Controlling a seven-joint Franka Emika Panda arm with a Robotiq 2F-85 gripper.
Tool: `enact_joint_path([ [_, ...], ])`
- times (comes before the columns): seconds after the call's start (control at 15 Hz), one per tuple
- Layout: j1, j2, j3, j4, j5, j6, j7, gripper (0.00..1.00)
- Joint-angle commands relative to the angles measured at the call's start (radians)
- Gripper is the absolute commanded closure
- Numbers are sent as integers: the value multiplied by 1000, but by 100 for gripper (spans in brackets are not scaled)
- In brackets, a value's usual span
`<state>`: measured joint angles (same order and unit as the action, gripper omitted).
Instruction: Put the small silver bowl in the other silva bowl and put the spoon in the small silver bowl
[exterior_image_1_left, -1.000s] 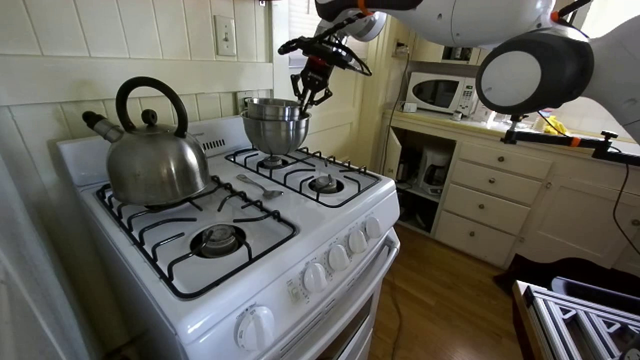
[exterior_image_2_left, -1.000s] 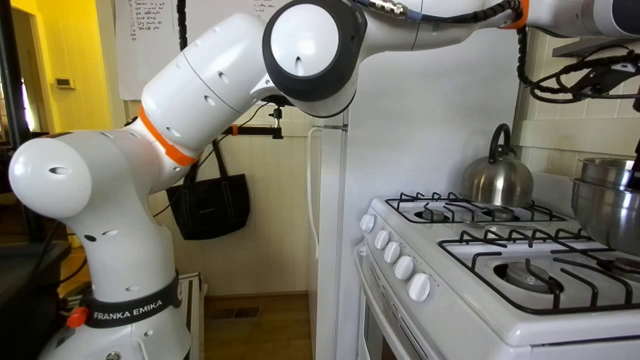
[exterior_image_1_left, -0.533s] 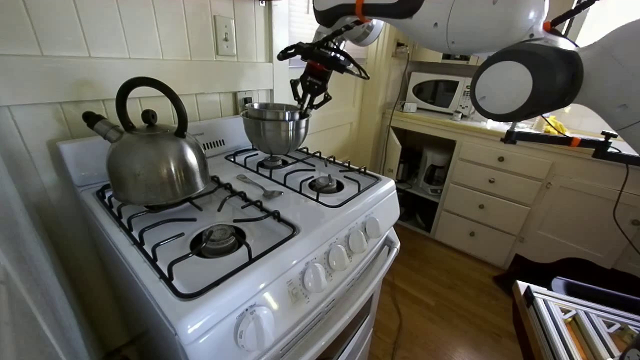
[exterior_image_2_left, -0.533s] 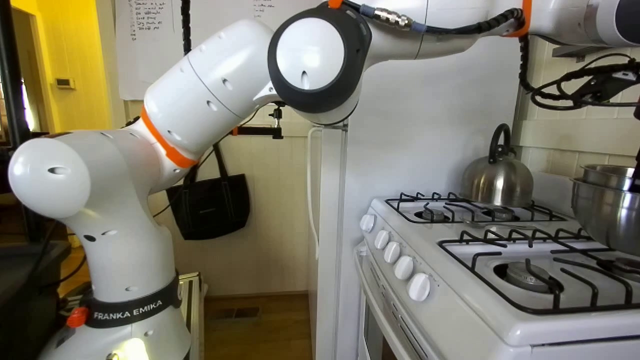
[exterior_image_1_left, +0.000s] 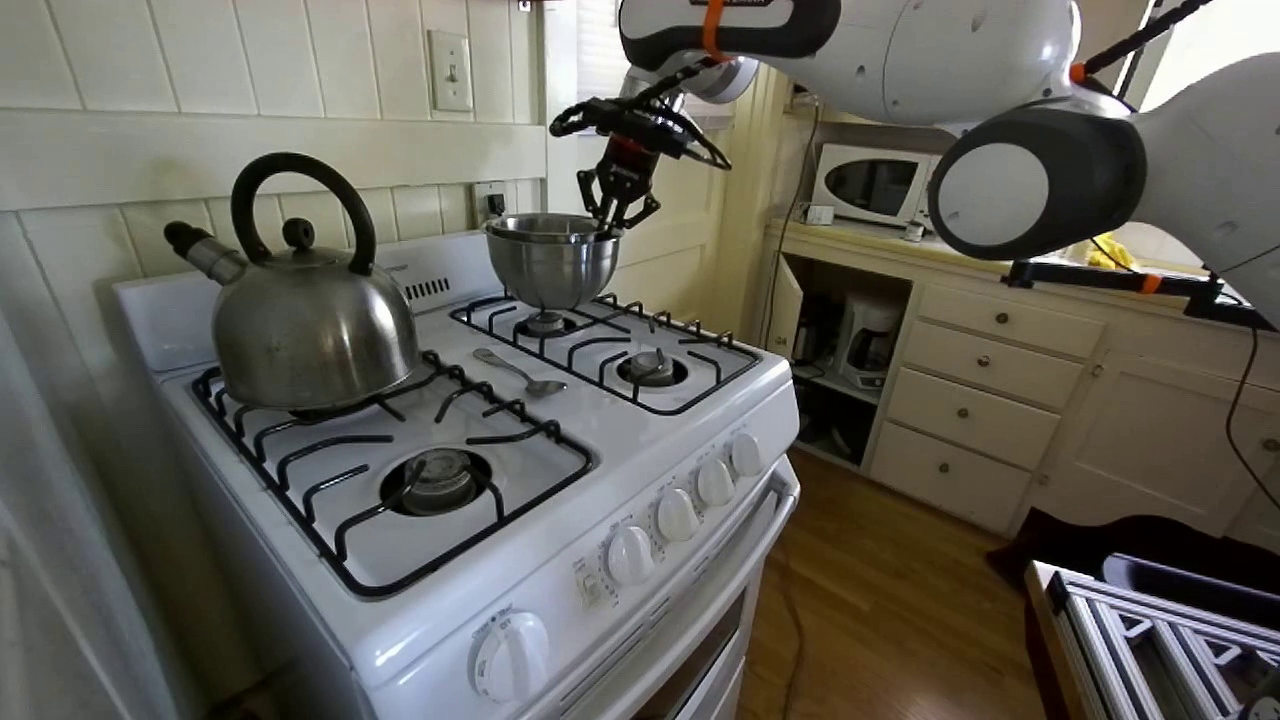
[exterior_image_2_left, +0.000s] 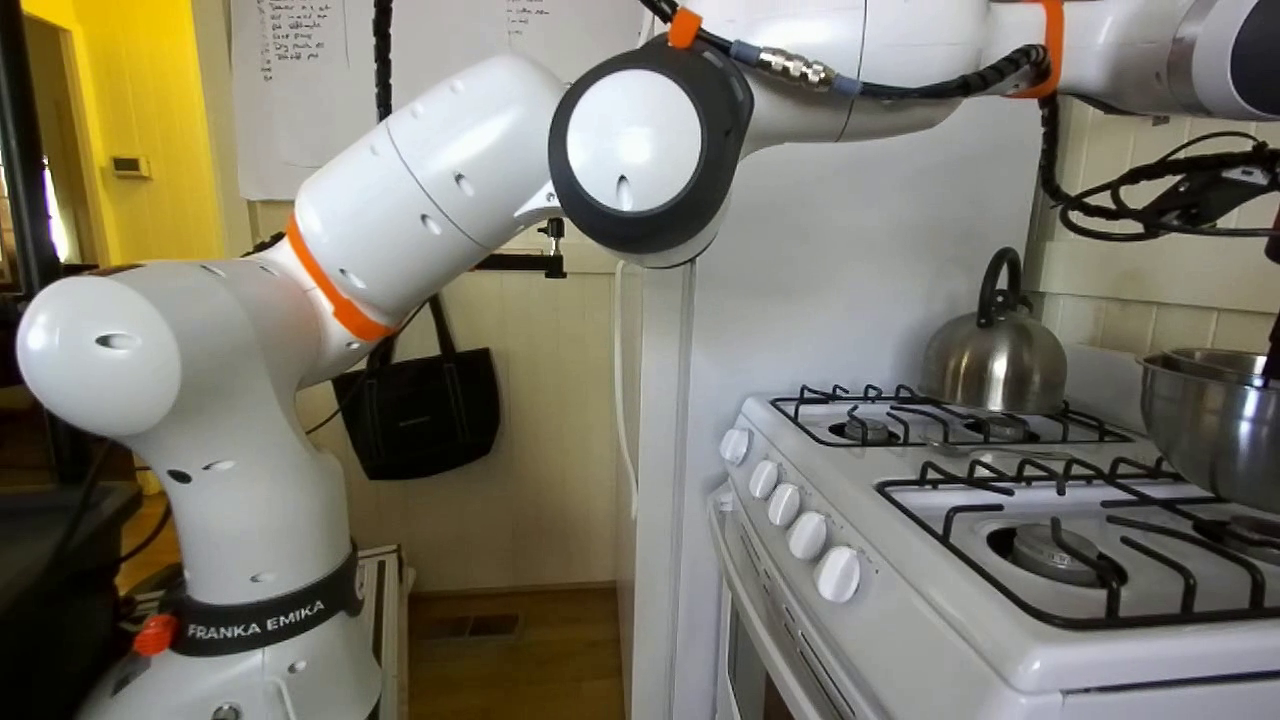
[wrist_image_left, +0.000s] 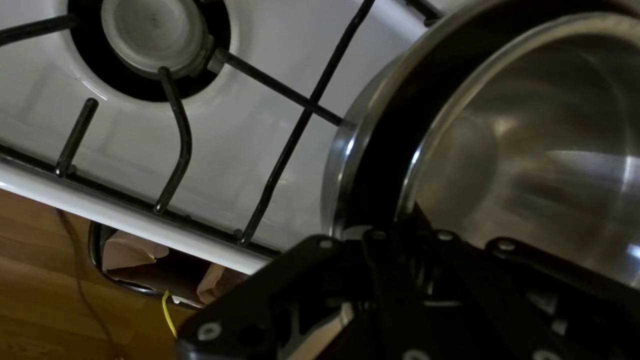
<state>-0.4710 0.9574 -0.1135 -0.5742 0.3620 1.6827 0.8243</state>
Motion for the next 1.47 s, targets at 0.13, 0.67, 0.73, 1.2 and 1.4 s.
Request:
enact_joint_path([
  [0.13, -14, 53, 25, 112, -32, -44, 41, 65],
  [0.67, -35, 36, 53, 174, -27, -78, 82, 7],
  [0.73, -39, 31, 60, 182, -26, -85, 84, 1],
  [1.2, 12, -83, 147, 83, -20, -98, -118, 0],
  [1.4, 78, -89, 162, 82, -34, -172, -171, 0],
])
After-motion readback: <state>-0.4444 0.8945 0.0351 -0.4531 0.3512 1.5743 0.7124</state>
